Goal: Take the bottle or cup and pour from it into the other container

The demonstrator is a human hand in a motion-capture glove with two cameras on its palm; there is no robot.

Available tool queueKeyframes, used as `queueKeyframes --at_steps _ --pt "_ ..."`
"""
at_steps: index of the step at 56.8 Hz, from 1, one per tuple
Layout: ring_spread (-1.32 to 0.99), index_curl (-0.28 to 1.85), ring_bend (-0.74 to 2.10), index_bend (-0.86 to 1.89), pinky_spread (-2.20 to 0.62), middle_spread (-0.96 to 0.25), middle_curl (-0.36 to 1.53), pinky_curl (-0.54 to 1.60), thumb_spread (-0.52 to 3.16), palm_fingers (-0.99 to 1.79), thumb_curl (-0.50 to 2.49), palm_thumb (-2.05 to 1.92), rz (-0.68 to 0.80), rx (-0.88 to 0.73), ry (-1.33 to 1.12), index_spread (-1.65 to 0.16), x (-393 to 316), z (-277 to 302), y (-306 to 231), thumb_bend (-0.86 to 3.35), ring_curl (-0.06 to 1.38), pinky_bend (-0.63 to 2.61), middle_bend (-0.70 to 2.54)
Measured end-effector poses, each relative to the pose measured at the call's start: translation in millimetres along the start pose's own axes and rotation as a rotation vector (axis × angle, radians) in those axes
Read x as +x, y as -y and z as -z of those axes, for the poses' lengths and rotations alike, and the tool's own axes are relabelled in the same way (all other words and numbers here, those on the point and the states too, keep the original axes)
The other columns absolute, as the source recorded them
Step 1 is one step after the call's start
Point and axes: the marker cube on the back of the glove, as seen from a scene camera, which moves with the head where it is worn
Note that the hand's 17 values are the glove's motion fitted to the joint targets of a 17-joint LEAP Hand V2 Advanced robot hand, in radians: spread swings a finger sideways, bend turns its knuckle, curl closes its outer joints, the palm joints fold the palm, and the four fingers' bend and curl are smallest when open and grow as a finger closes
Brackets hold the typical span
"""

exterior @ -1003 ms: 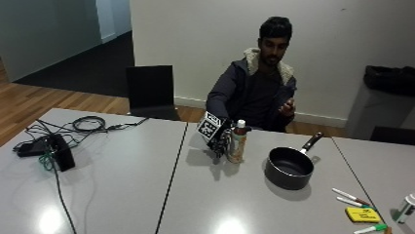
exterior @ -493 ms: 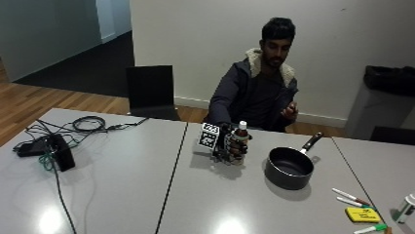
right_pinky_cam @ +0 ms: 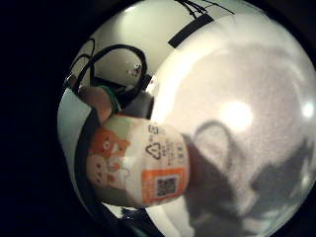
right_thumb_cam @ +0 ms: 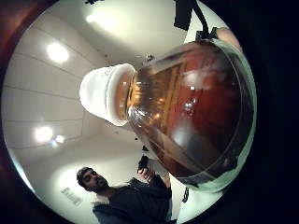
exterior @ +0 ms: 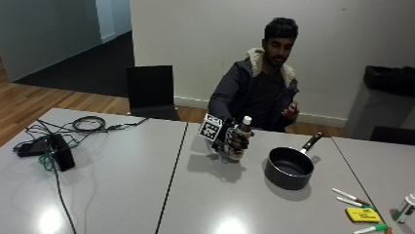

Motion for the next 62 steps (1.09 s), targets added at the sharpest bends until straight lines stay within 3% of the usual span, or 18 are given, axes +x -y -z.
queueKeyframes --at_steps 2,5,10,14,20,36,62 --pt "-0.24 0.27 0.57 0.11 -0.18 -0.29 0.43 0.33 0.64 1.17 0.51 0.98 -0.140 -0.051 -0.039 -0.31 -14 3 -2 -0.03 0.39 0.53 0.34" --pt "-0.24 0.27 0.57 0.11 -0.18 -0.29 0.43 0.33 0.63 1.17 0.51 0.98 -0.180 -0.092 -0.110 -0.31 -33 7 7 -0.03 0.39 0.53 0.34" --pt "-0.24 0.27 0.57 0.11 -0.19 -0.29 0.44 0.33 0.63 1.17 0.51 0.99 -0.109 -0.139 -0.263 -0.31 -62 7 27 -0.03 0.39 0.53 0.34" --pt "-0.24 0.27 0.57 0.11 -0.19 -0.28 0.44 0.34 0.63 1.17 0.52 0.99 -0.040 -0.027 -0.454 -0.32 -85 -4 57 -0.03 0.39 0.53 0.34" --pt "-0.24 0.27 0.57 0.11 -0.19 -0.28 0.45 0.34 0.63 1.16 0.52 0.98 -0.092 -0.236 -0.676 -0.31 -121 -19 61 -0.03 0.40 0.52 0.34" --pt "-0.24 0.26 0.56 0.11 -0.19 -0.29 0.45 0.35 0.63 1.16 0.52 0.98 0.132 -0.388 -1.094 -0.31 -149 -86 94 -0.03 0.40 0.50 0.34" --pt "-0.26 0.27 0.54 0.12 -0.18 -0.30 0.45 0.35 0.62 1.17 0.52 0.98 0.323 -0.702 -1.758 -0.32 -143 -153 114 -0.03 0.40 0.48 0.34"
